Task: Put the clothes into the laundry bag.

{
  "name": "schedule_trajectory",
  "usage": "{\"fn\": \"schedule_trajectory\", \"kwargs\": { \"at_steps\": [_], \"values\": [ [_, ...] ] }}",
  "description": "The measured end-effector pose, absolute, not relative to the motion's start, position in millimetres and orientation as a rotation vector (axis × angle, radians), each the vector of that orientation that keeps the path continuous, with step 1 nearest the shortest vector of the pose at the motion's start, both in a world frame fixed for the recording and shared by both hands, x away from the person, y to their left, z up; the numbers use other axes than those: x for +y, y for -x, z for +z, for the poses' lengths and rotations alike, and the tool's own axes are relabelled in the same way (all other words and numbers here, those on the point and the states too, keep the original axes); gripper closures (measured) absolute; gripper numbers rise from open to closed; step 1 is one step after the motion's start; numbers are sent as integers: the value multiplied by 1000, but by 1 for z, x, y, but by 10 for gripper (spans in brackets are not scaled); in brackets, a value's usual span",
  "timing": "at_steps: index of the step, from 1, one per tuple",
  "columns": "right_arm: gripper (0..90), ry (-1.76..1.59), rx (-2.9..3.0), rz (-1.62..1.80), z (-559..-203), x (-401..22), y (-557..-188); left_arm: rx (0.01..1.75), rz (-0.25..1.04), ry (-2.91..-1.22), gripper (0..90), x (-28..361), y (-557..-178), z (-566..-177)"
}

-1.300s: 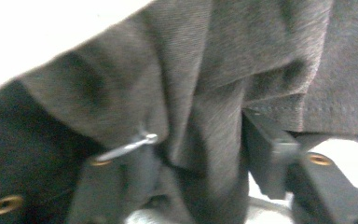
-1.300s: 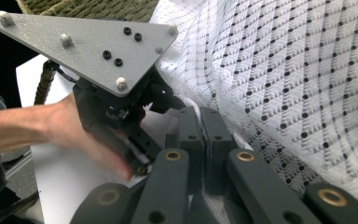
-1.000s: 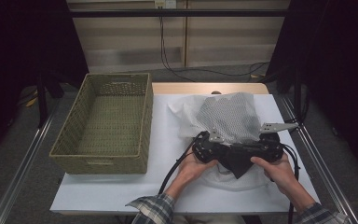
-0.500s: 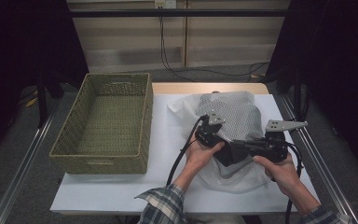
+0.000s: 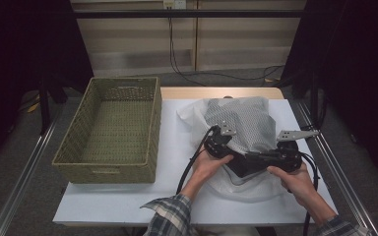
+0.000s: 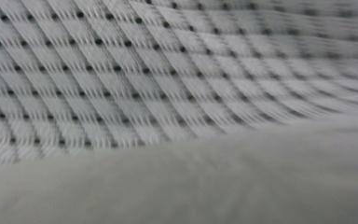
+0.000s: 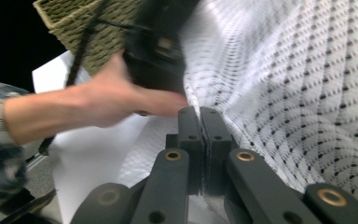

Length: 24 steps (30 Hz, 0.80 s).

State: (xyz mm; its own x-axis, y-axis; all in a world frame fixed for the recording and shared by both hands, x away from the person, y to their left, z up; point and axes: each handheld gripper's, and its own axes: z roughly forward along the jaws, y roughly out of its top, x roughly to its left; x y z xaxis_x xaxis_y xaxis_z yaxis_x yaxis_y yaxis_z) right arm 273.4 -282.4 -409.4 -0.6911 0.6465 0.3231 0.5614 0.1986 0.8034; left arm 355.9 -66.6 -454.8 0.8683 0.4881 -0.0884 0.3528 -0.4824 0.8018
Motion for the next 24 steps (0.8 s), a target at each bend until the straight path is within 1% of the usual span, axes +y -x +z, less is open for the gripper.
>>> {"fn": "schedule_trajectory", "kwargs": {
  "at_steps": [1, 3, 8, 10, 12, 16, 19, 20, 22, 24],
  "values": [
    [886, -1200, 2361, 1521, -410, -284, -274, 588, 181, -2139, 643, -62, -353, -452],
    [886, -1208, 2351, 1523, -410, -285, -275, 563, 165, -2114, 582, -55, -345, -450],
    [886, -1216, 2346, 1518, -411, -286, -276, 521, 163, -2079, 519, -37, -323, -438],
    [886, -1214, 2347, 1514, -411, -285, -276, 485, 143, -2064, 479, -35, -313, -434],
    [886, -1213, 2346, 1514, -410, -285, -276, 457, 128, -2045, 470, -36, -302, -431],
    [886, -1212, 2341, 1511, -410, -287, -277, 374, 99, -2056, 446, -51, -290, -433],
    [886, -1217, 2336, 1509, -410, -289, -277, 336, 42, -2075, 396, -68, -291, -444],
    [886, -1216, 2336, 1505, -410, -289, -277, 316, 26, -2103, 359, -74, -292, -449],
    [886, -1216, 2340, 1499, -411, -290, -277, 312, 14, -2122, 298, -86, -294, -459],
    [886, -1215, 2345, 1490, -411, -290, -277, 307, 26, -2163, 271, -93, -296, -466]
  ]
}}
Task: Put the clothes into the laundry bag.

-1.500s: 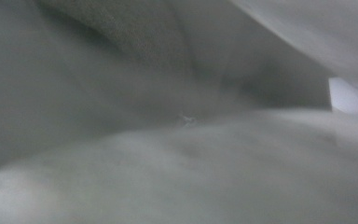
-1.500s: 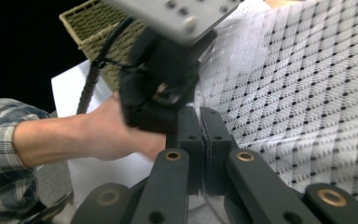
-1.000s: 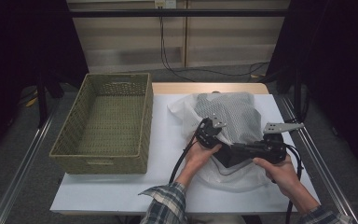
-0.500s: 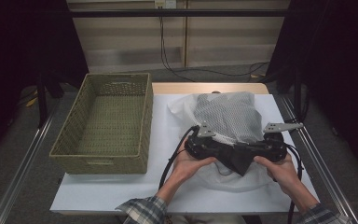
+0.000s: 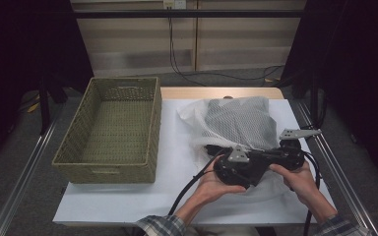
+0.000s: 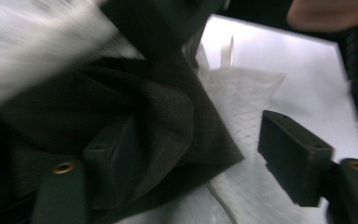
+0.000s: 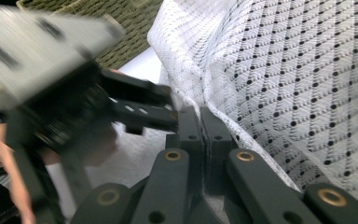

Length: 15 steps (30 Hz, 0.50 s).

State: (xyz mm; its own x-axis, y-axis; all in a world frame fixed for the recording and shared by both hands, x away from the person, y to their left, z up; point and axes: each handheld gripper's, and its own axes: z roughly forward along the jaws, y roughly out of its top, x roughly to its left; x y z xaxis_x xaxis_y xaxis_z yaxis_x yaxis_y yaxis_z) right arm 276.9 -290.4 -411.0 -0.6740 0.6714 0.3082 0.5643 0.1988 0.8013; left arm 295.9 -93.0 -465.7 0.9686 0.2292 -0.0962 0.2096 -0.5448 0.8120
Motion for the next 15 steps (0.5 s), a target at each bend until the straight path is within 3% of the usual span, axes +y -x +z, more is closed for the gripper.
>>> {"fn": "schedule_trajectory", "kwargs": {
  "at_steps": [4, 8, 15],
  "values": [
    [886, -1214, 2349, 1482, -412, -292, -276, 304, 64, -2242, 266, -101, -301, -475],
    [886, -1218, 2354, 1459, -413, -293, -276, 354, 98, -2259, 317, -101, -304, -486],
    [886, -1217, 2359, 1453, -413, -292, -275, 401, 112, -2230, 691, -93, -314, -480]
  ]
}}
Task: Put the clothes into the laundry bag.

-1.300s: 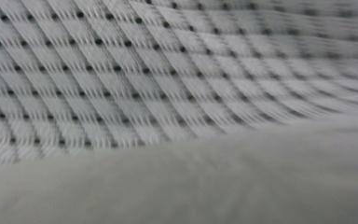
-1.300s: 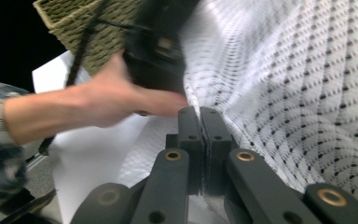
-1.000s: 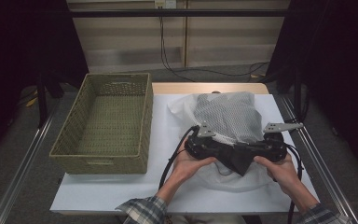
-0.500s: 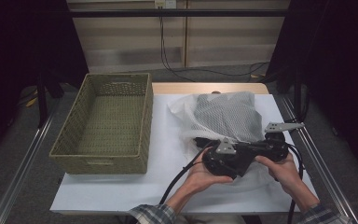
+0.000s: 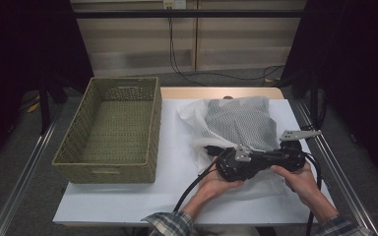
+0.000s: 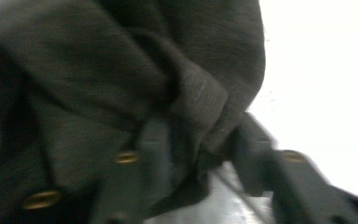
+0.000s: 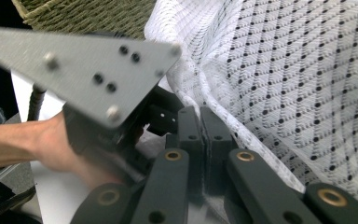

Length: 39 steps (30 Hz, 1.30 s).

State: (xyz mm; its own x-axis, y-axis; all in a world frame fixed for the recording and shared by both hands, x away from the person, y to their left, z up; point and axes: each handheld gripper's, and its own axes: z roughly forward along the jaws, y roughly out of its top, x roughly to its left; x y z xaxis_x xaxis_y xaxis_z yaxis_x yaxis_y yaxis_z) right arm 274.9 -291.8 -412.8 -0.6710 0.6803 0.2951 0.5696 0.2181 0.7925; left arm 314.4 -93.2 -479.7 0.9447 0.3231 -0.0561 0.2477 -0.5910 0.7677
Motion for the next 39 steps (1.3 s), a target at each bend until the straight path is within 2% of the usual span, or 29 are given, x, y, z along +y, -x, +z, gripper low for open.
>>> {"fn": "schedule_trajectory", "kwargs": {
  "at_steps": [2, 9, 18, 24, 29, 35, 39],
  "values": [
    [886, -1212, 2361, 1453, -413, -291, -275, 437, 64, -2193, 743, -88, -317, -475],
    [886, -1221, 2349, 1462, -412, -293, -275, 463, -16, -2097, 762, -77, -326, -464],
    [886, -1211, 2348, 1492, -409, -292, -274, 563, 93, -2111, 820, -75, -344, -472],
    [887, -1178, 2354, 1528, -405, -284, -272, 654, 245, -2074, 827, -84, -362, -458],
    [887, -1150, 2324, 1595, -397, -280, -272, 670, 277, -1997, 830, -85, -373, -446],
    [887, -1165, 2384, 1538, -408, -277, -272, 724, 294, -2089, 829, -85, -381, -476],
    [887, -1164, 2433, 1498, -417, -273, -270, 723, 296, -2110, 822, -85, -378, -477]
  ]
}}
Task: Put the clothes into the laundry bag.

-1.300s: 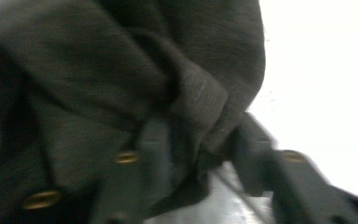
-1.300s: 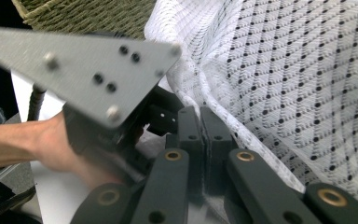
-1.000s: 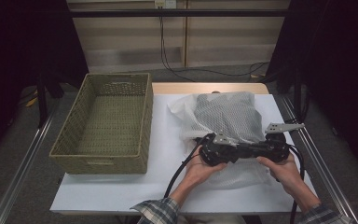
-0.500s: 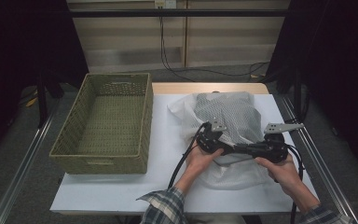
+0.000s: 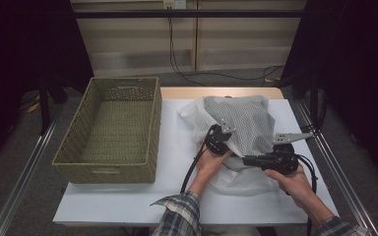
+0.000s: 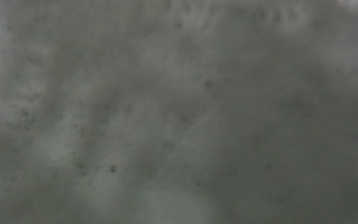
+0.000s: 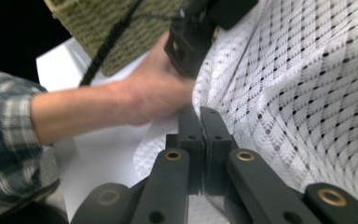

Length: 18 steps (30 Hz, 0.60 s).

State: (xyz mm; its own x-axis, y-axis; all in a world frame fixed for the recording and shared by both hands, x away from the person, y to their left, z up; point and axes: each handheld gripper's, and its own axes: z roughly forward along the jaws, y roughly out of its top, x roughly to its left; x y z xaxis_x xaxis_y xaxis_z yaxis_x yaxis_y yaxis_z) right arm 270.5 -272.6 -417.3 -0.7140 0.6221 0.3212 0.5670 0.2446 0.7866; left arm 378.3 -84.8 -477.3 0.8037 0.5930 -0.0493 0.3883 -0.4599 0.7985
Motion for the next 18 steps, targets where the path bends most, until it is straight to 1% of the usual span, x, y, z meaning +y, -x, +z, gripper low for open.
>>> {"fn": "schedule_trajectory", "kwargs": {
  "at_steps": [3, 10, 13, 18],
  "values": [
    [887, -1177, 2437, 1468, -421, -274, -273, 709, 241, -2120, 801, -80, -377, -476],
    [886, -1203, 2468, 1401, -433, -274, -279, 659, 178, -2130, 720, -62, -358, -478],
    [886, -1203, 2484, 1381, -436, -272, -281, 638, 173, -2136, 681, -53, -349, -478],
    [886, -1217, 2500, 1351, -439, -270, -281, 599, 182, -2124, 649, -31, -335, -466]
  ]
}}
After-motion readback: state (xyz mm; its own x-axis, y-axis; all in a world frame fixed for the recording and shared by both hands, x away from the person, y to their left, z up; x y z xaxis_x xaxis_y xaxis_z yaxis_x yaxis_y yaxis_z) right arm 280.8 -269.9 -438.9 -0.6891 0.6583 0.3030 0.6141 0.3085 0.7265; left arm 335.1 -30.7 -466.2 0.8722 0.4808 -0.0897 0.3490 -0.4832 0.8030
